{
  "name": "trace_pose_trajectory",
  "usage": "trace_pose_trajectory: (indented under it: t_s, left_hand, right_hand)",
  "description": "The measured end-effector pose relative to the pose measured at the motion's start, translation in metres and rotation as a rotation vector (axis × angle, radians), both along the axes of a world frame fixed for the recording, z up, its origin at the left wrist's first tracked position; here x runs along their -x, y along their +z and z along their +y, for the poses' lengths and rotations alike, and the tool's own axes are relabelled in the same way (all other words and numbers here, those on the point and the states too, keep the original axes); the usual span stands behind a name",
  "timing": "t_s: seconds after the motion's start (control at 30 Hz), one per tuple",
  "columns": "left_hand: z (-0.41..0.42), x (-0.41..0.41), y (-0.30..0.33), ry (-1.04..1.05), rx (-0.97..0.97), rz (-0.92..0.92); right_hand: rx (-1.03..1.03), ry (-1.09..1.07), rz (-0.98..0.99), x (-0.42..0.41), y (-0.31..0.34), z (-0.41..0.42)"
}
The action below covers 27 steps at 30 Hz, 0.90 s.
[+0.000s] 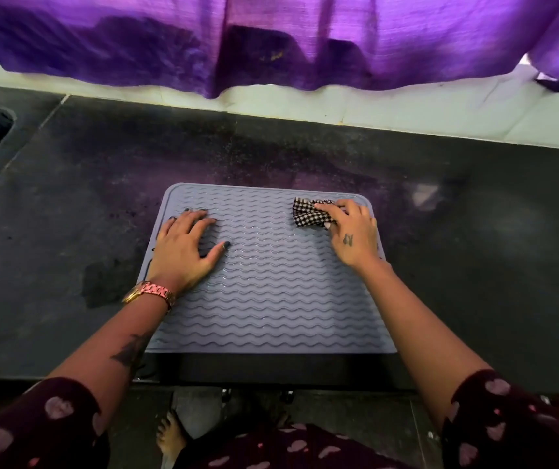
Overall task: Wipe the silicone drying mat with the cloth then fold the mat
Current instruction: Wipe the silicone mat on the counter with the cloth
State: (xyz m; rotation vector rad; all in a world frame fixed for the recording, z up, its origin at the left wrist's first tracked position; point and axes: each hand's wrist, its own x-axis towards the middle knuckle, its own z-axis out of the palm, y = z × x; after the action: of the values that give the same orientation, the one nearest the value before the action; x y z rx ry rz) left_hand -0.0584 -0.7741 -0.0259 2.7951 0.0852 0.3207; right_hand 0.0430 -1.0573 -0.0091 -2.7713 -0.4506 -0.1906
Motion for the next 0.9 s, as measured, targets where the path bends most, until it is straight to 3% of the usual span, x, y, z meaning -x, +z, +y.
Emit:
trace_pose_trajectory:
  t_s: [0.17,0.3,0.43,0.5,0.67,0.8,0.9]
  left_hand:
    - [0.001,0.0,-0.001,0.002,-0.002,0.01]
    - [0.001,0.0,-0.003,0.004,-0.009,0.035]
    - [0.002,0.001,-0.004,0.006,-0.018,0.05]
    - [0.002,0.001,-0.004,0.005,-0.019,0.061]
    - [0.001,0.002,-0.004,0.002,-0.006,0.061]
    - [0.0,0.004,-0.002,-0.001,0.0,0.057]
    - [-0.001,0.005,-0.001,-0.004,0.001,0.061]
  right_hand:
    - [-0.012,-0.053,-0.097,0.05,-0.015,-0.001]
    - [-0.013,-0.041,-0.021,0.039,-0.004,0.0]
    - [-0.115,-0.022,-0.097,0.072,-0.006,-0.004]
    - [-0.066,-0.021,-0.139,0.097,-0.017,-0.004]
    - [-0.074,-0.005,-0.041,0.089,-0.008,-0.005]
    - [-0.167,-0.007,-0.092,0.117,-0.01,-0.008]
    - [-0.117,0.007,-0.11,0.144,-0.019,-0.011]
